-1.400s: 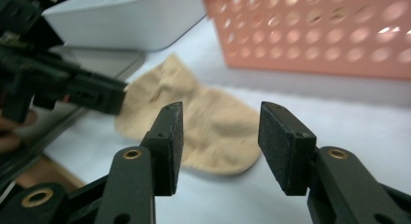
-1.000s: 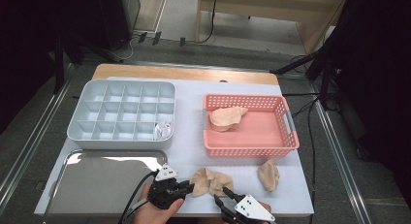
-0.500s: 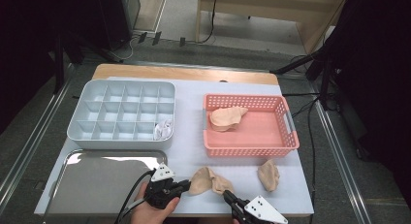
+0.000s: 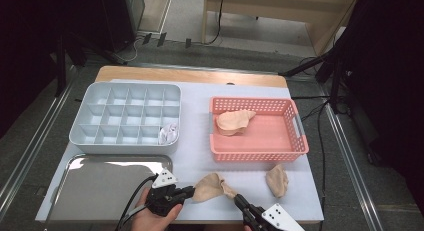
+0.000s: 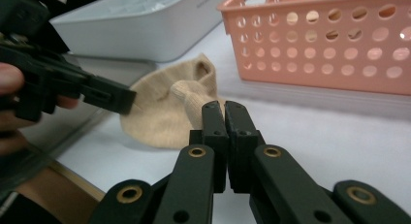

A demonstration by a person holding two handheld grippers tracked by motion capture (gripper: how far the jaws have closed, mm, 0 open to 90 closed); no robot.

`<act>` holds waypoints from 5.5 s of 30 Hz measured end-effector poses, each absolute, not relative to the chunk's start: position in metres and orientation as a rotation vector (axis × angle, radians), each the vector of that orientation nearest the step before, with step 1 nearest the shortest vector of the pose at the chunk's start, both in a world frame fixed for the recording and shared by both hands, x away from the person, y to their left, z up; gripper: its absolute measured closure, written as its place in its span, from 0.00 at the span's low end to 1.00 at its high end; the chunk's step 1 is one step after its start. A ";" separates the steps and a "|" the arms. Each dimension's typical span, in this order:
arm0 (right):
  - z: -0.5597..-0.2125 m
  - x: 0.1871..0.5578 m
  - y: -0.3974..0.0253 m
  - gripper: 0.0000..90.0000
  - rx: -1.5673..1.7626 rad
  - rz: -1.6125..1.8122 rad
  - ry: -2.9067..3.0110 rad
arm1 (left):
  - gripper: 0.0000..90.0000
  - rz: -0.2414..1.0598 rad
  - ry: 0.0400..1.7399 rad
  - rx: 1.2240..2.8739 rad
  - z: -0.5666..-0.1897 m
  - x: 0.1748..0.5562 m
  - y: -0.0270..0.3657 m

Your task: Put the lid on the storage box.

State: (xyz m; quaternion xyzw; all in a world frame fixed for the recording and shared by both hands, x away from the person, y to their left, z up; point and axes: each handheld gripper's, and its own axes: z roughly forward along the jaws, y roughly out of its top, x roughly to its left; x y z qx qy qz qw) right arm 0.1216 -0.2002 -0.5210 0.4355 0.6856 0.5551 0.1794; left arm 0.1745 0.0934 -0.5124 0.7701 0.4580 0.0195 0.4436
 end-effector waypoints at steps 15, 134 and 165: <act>-0.522 0.160 -0.222 0.91 1.576 1.423 1.815 | 0.81 0.054 1.206 1.883 -0.513 0.196 0.097; -0.527 0.148 -0.176 0.60 1.649 1.391 1.920 | 0.78 0.052 1.117 1.826 -0.519 0.182 0.093; -0.502 0.144 -0.170 0.95 1.076 1.592 2.111 | 0.47 -0.073 0.945 1.736 -0.510 0.198 0.095</act>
